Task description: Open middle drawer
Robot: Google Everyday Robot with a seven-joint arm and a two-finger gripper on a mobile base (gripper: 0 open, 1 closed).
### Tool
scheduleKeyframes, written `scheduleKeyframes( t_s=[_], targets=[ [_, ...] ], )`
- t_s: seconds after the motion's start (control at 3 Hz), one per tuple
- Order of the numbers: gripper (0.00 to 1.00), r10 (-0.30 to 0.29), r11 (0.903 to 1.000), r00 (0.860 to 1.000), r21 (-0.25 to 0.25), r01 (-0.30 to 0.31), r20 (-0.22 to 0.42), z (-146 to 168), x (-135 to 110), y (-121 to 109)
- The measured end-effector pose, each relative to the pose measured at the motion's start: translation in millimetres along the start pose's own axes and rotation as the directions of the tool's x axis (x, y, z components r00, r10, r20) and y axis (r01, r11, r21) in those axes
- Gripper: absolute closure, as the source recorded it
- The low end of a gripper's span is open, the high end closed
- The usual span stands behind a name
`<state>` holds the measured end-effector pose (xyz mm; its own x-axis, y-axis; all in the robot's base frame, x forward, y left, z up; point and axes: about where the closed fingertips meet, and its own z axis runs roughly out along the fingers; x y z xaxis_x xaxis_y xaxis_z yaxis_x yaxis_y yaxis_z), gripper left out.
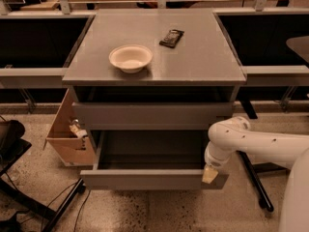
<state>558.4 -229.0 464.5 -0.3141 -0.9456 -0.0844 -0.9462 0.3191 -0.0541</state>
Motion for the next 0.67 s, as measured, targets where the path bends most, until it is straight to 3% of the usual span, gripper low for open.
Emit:
scheduleKeyframes(
  t_s=[0.33,0.67],
  targets=[
    [0.0,0.0,1.0,1.0,0.0,0.0,0.0,0.0,0.0,0.0],
    [0.0,0.0,1.0,1.0,0.0,0.0,0.0,0.0,0.0,0.0]
  ],
)
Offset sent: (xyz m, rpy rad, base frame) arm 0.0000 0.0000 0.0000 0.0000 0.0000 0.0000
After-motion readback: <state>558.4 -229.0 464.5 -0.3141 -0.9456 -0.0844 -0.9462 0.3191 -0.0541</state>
